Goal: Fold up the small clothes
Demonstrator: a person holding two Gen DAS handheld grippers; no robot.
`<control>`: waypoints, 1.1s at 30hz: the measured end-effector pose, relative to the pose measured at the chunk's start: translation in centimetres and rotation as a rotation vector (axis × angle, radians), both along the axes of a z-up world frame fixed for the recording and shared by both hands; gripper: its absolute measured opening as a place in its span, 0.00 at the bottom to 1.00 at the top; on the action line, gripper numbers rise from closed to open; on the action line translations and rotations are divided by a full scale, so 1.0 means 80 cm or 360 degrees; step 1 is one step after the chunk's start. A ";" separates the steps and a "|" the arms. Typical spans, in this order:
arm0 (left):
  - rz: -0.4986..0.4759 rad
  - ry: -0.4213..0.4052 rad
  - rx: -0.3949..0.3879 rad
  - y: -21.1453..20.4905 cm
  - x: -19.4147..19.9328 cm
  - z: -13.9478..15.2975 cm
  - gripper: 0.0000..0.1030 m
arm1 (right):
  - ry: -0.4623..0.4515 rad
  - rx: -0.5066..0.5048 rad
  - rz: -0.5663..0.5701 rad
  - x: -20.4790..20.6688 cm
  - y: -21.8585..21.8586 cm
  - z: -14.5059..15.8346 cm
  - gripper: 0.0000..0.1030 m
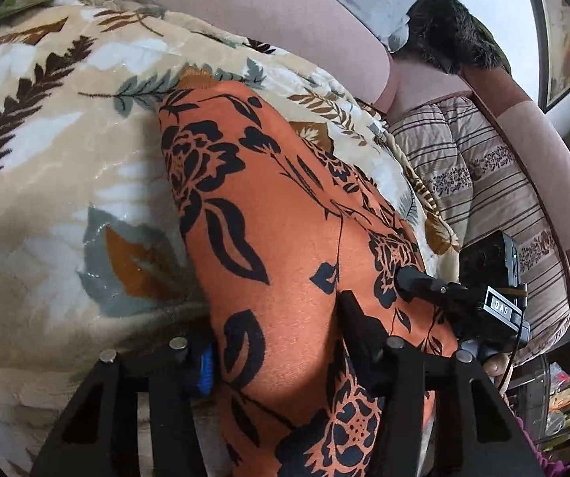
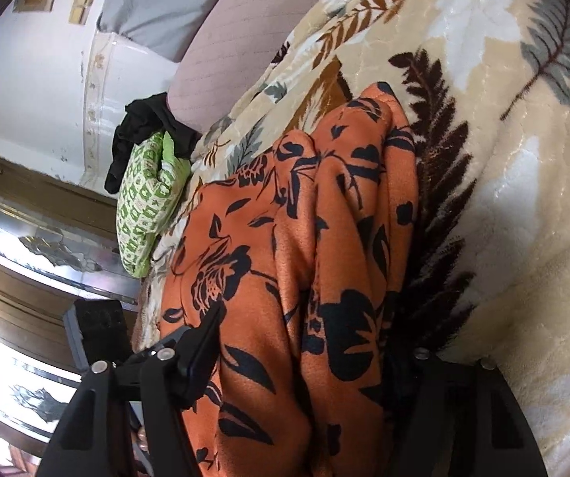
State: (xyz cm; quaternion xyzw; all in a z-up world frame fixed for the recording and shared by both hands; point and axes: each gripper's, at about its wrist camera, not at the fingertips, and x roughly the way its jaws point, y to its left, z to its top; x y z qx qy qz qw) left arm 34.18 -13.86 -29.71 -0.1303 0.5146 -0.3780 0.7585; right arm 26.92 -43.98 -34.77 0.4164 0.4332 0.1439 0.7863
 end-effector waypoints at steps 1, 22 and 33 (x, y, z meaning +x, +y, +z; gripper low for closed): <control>0.0004 -0.0001 0.0005 0.000 0.000 0.000 0.51 | -0.0004 -0.0014 -0.0001 0.000 0.001 0.002 0.65; 0.0028 -0.0174 0.0187 -0.016 -0.017 0.012 0.42 | -0.0101 -0.0153 0.0009 -0.002 0.017 0.021 0.51; 0.0080 -0.0347 0.0207 -0.002 -0.041 0.060 0.41 | -0.0228 -0.0238 -0.0018 -0.021 0.040 0.057 0.48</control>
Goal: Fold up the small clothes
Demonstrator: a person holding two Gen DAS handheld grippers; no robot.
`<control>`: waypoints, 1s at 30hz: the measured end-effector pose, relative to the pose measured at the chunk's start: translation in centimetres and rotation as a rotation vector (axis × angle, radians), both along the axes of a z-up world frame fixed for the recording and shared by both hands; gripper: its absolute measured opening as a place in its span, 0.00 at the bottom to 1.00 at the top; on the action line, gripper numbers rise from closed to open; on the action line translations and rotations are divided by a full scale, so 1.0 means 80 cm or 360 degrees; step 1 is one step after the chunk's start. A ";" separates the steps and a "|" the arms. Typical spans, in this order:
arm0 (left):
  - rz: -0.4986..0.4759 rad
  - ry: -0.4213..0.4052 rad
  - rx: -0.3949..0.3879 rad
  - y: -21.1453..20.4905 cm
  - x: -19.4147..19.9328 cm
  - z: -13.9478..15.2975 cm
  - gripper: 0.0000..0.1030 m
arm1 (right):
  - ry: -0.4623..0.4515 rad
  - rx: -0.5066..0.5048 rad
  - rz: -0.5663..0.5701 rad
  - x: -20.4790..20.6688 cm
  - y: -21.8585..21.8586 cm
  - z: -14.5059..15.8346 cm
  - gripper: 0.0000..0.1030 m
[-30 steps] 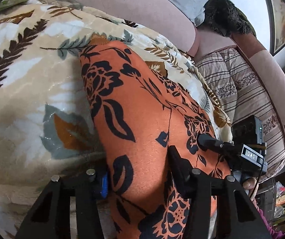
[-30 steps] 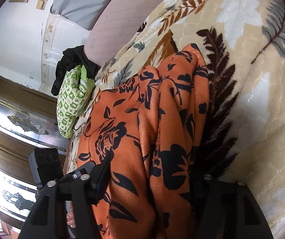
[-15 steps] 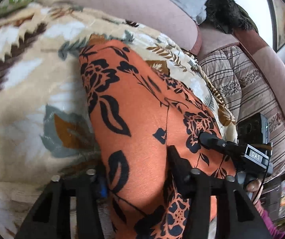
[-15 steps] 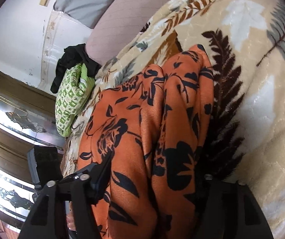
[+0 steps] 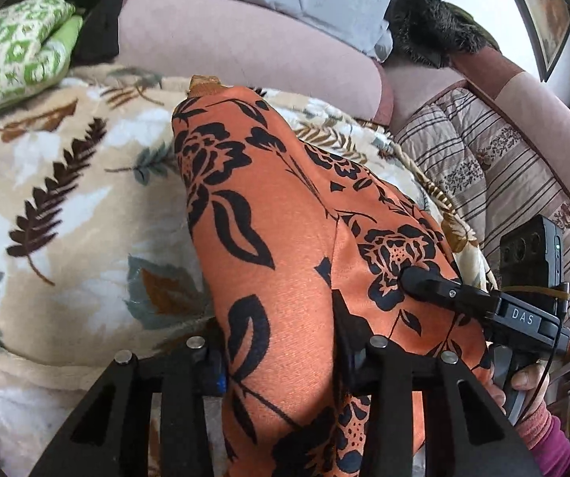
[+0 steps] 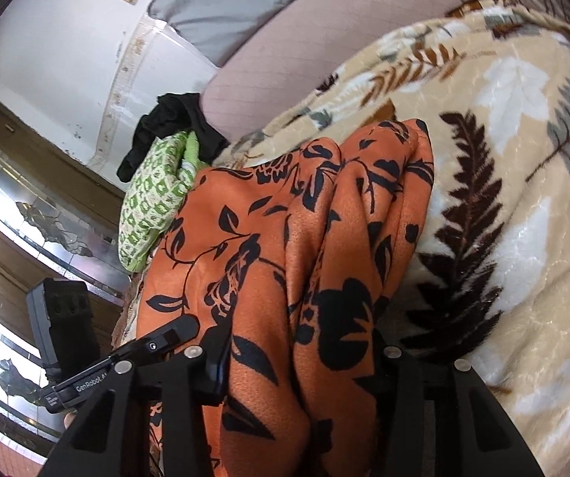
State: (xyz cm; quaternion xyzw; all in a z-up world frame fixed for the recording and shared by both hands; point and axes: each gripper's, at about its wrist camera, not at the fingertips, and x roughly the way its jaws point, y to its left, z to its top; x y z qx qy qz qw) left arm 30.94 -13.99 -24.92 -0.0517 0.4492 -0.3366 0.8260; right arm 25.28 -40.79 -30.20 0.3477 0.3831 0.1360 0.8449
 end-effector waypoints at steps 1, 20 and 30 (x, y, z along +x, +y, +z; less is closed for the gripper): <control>0.0000 -0.0014 0.0002 0.002 -0.003 0.005 0.41 | -0.0023 -0.0009 -0.0007 -0.004 0.003 0.007 0.48; 0.0109 -0.0200 0.0063 0.091 -0.060 0.084 0.40 | -0.0188 0.0052 0.0011 -0.068 0.088 0.077 0.48; 0.0224 -0.0205 0.0053 0.148 -0.071 0.095 0.41 | -0.0180 0.0060 0.0078 -0.062 0.149 0.098 0.48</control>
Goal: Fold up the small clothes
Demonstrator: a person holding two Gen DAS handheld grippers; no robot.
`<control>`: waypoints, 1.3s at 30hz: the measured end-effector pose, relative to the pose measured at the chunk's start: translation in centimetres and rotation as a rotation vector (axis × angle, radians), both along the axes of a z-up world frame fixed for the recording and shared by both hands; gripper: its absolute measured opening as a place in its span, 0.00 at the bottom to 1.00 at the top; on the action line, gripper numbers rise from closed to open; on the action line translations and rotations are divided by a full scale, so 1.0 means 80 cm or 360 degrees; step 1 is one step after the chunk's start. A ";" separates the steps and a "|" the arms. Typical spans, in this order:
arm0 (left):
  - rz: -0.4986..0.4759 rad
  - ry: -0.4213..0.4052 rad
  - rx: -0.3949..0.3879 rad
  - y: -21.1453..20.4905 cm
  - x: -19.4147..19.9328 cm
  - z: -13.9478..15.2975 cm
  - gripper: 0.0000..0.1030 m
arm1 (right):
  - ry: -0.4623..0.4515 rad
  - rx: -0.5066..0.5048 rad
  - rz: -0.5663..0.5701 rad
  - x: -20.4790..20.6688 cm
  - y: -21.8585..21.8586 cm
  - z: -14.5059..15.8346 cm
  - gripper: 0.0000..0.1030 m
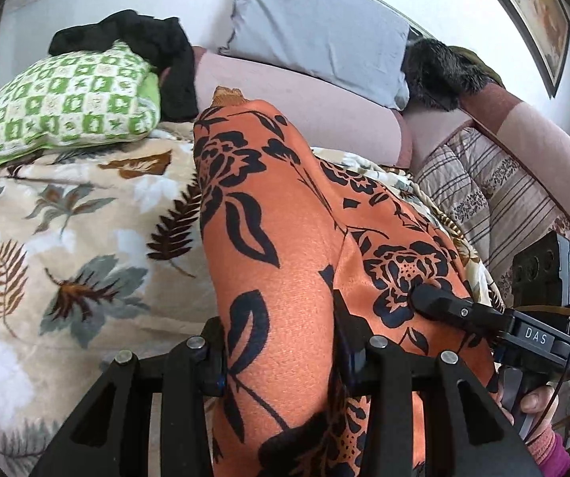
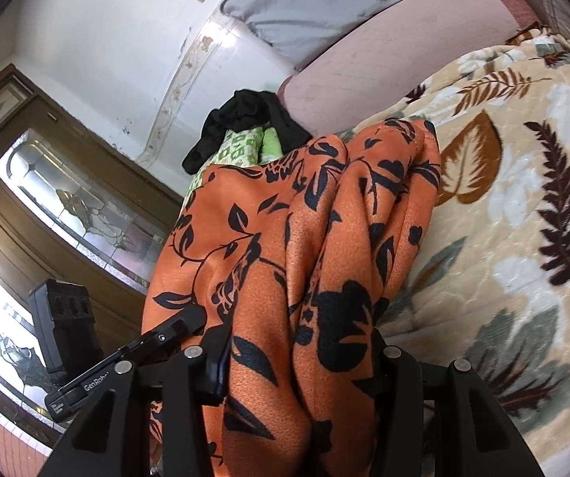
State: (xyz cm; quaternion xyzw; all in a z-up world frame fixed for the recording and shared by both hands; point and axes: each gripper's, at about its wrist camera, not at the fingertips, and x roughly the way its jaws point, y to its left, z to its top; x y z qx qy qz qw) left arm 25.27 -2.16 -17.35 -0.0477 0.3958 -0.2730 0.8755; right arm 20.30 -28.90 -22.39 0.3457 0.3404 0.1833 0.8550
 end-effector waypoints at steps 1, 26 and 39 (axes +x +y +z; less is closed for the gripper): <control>0.0006 0.0000 -0.0005 0.005 -0.002 0.000 0.41 | 0.0003 -0.0005 0.0008 0.001 0.005 0.002 0.48; 0.0097 0.0281 0.0029 0.073 -0.002 -0.097 0.41 | 0.0238 -0.0119 0.0096 0.010 0.085 -0.061 0.47; 0.0178 0.0514 -0.0015 0.087 0.019 -0.153 0.65 | 0.0384 -0.0041 0.0117 0.018 0.071 -0.131 0.53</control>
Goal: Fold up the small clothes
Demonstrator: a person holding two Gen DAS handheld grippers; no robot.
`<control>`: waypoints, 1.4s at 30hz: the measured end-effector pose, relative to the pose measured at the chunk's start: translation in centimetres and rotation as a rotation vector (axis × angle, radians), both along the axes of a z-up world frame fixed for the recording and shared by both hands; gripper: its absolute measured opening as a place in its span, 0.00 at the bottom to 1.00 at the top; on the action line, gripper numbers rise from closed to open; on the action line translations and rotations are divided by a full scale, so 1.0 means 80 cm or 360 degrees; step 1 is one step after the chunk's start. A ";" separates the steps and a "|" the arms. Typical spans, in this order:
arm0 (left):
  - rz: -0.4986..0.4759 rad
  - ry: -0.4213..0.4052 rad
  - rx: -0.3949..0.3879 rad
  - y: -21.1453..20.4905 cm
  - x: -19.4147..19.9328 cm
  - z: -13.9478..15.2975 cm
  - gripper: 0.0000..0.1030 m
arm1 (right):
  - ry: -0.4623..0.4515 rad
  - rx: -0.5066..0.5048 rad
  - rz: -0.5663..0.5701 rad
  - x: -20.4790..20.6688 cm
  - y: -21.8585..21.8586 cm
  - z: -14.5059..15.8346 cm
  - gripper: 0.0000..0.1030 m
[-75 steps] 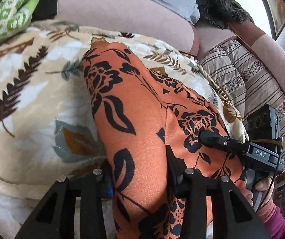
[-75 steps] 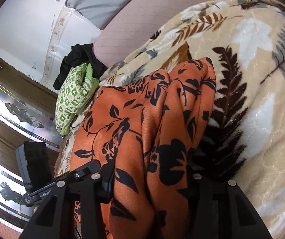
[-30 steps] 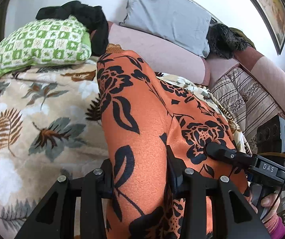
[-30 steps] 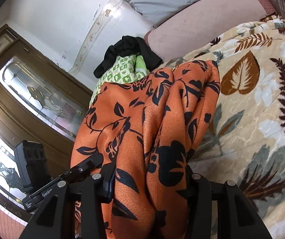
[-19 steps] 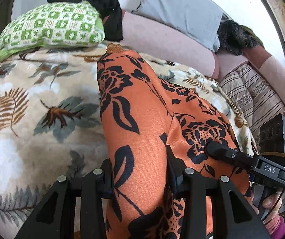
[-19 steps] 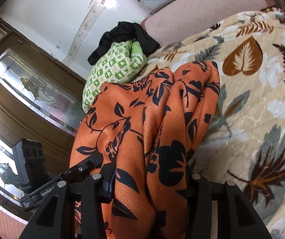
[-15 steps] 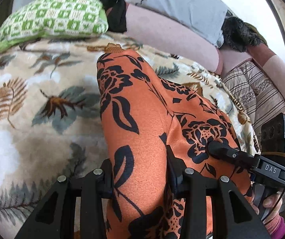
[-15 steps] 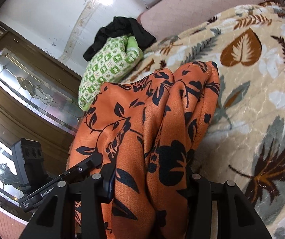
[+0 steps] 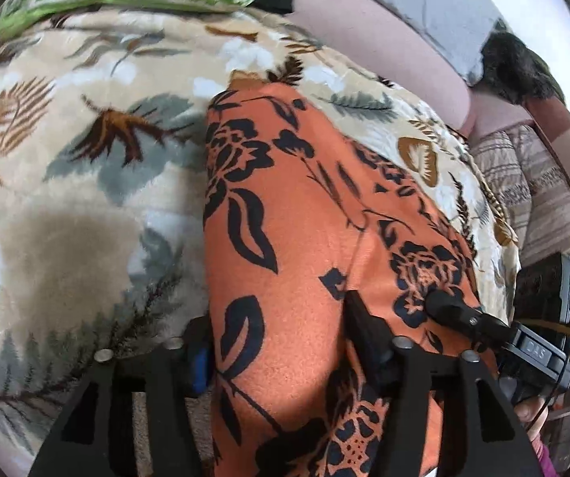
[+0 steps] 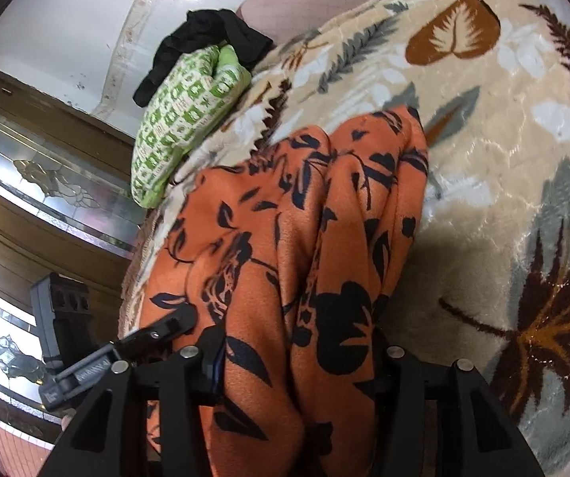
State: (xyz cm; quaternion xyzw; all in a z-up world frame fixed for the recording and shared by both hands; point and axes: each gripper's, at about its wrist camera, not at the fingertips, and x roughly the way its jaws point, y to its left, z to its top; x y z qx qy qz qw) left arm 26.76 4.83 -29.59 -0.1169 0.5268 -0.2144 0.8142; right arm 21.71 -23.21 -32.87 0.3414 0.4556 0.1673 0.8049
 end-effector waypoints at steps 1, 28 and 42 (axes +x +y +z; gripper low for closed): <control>0.0020 0.0014 0.0005 0.002 0.002 -0.002 0.73 | 0.0007 0.0022 -0.0001 0.000 -0.002 -0.003 0.54; 0.0411 -0.0233 0.0549 0.022 -0.116 0.045 0.80 | -0.0315 -0.0638 0.0253 -0.112 0.054 0.134 0.41; 0.0347 -0.0354 0.0526 0.011 -0.088 0.094 0.80 | -0.0196 -0.0621 0.0299 -0.082 0.050 0.111 0.31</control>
